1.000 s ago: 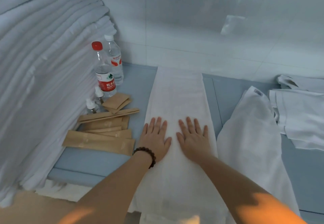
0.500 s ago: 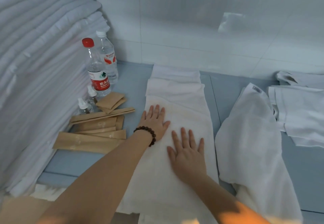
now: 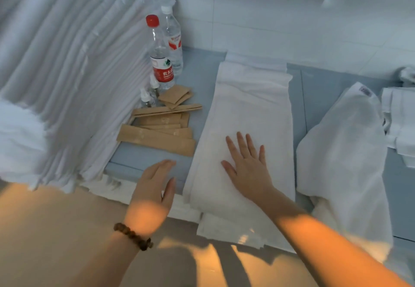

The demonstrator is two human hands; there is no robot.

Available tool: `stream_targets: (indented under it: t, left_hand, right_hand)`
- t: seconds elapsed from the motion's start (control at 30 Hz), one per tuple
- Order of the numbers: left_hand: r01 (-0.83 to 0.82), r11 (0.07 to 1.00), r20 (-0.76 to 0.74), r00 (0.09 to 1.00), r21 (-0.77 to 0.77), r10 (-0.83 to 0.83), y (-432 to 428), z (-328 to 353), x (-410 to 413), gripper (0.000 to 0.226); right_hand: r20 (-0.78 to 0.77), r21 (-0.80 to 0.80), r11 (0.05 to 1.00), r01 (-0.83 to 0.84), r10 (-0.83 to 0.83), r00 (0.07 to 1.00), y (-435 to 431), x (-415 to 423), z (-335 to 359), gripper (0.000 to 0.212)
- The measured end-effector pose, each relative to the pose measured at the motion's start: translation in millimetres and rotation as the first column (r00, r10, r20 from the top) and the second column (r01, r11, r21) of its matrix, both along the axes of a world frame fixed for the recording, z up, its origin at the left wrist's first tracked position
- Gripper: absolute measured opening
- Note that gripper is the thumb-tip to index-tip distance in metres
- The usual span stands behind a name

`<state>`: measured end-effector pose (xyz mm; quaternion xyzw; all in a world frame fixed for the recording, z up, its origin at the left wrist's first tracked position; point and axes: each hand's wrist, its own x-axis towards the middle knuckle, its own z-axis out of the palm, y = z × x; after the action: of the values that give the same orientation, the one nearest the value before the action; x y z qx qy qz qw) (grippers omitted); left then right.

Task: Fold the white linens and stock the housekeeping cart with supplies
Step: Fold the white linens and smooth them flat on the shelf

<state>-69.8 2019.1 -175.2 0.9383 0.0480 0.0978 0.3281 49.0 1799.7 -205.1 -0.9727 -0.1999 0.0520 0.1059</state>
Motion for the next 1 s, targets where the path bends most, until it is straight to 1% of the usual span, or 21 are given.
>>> stream_targets:
  t: [0.03, 0.1, 0.2, 0.27, 0.3, 0.33, 0.4, 0.43, 0.5, 0.57, 0.63, 0.7, 0.77, 0.83, 0.9, 0.97, 1.0]
  left_hand:
    - [-0.033, 0.999, 0.015, 0.999, -0.014, 0.033, 1, -4, -10, 0.033]
    - [-0.086, 0.995, -0.041, 0.996, -0.054, 0.084, 0, -14, -24, 0.025]
    - [-0.163, 0.976, -0.218, 0.967, -0.144, 0.129, -9, -29, -30, 0.017]
    - [-0.224, 0.958, -0.361, 0.921, -0.181, 0.147, -15, -38, -26, 0.022]
    - [-0.265, 0.933, -0.436, 0.889, -0.243, 0.139, -18, -42, -23, 0.027]
    - [-0.32, 0.882, -0.499, 0.859, -0.346, 0.116, -21, -45, -21, 0.03]
    - [-0.42, 0.732, -0.566, 0.823, -0.536, 0.057, -25, -49, -20, 0.032]
    - [-0.437, 0.693, -0.562, 0.825, -0.573, 0.057, -26, -50, -21, 0.029]
    - [-0.449, 0.664, -0.535, 0.84, -0.598, 0.086, -26, -54, -21, 0.023]
    - [-0.468, 0.614, -0.535, 0.841, -0.635, 0.087, -27, -54, -21, 0.02]
    - [-0.473, 0.607, -0.545, 0.835, -0.639, 0.077, -29, -54, -22, 0.015]
    - [-0.462, 0.638, -0.546, 0.834, -0.615, 0.077, -32, -54, -23, 0.011]
    - [-0.467, 0.619, -0.539, 0.838, -0.631, 0.083, -33, -53, -25, 0.008]
    - [-0.485, 0.537, -0.532, 0.843, -0.69, 0.079, -33, -49, -28, 0.009]
    - [-0.497, 0.449, -0.527, 0.847, -0.742, 0.068, -34, -43, -32, 0.008]
    - [-0.491, 0.386, -0.515, 0.856, -0.781, 0.047, -36, -37, -35, 0.009]
    - [-0.482, 0.36, -0.508, 0.861, -0.799, 0.026, -37, -33, -35, 0.009]
  right_hand:
    - [0.003, 0.026, 0.998, -0.051, 0.051, 0.999, 5, -18, 2, 0.062]
    - [-0.01, 0.058, 0.989, -0.135, 0.136, 0.991, 13, -50, 4, 0.064]
    - [-0.065, 0.017, 0.976, -0.218, 0.219, 0.974, 28, -77, -1, 0.073]
    - [-0.112, -0.029, 0.973, -0.229, 0.225, 0.968, 35, -85, -5, 0.08]
    - [-0.129, -0.048, 0.973, -0.225, 0.217, 0.968, 38, -87, -7, 0.083]
    - [-0.14, -0.064, 0.974, -0.219, 0.209, 0.968, 39, -89, -9, 0.085]
    - [-0.135, -0.098, 0.972, -0.212, 0.198, 0.971, 40, -92, -13, 0.086]
    - [-0.123, -0.112, 0.972, -0.208, 0.194, 0.973, 41, -93, -14, 0.086]
    - [-0.087, -0.116, 0.975, -0.191, 0.181, 0.98, 43, -95, -16, 0.087]
    - [-0.066, -0.104, 0.978, -0.179, 0.173, 0.983, 45, -96, -16, 0.088]
    - [-0.059, -0.097, 0.98, -0.174, 0.168, 0.984, 46, -99, -15, 0.088]
    - [-0.046, -0.082, 0.983, -0.166, 0.163, 0.986, 47, -103, -14, 0.083]
    - [-0.032, -0.03, 0.986, -0.164, 0.163, 0.986, 45, -107, -12, 0.075]
    - [-0.027, 0.032, 0.982, -0.184, 0.184, 0.982, 41, -111, -10, 0.07]
    - [-0.016, 0.076, 0.971, -0.228, 0.23, 0.973, 36, -116, -8, 0.069]
    - [-0.013, 0.099, 0.961, -0.259, 0.261, 0.965, 33, -122, -7, 0.071]
    - [-0.016, 0.129, 0.959, -0.251, 0.255, 0.967, 33, -125, -5, 0.068]
